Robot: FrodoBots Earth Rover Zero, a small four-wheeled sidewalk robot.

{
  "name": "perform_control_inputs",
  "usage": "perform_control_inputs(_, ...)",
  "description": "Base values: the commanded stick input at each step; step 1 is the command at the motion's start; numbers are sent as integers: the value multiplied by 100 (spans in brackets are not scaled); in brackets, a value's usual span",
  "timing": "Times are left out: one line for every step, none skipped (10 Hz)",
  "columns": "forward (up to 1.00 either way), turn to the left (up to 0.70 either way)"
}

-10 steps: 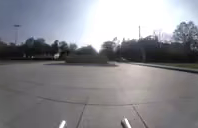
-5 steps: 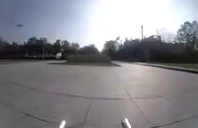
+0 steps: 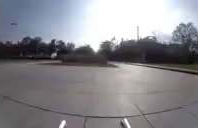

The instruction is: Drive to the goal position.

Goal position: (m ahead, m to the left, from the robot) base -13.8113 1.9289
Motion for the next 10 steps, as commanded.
perform_control_inputs(100,0)
perform_control_inputs(100,0)
perform_control_inputs(100,3)
perform_control_inputs(100,9)
perform_control_inputs(100,3)
perform_control_inputs(100,8)
perform_control_inputs(100,0)
perform_control_inputs(100,0)
perform_control_inputs(100,0)
perform_control_inputs(100,0)
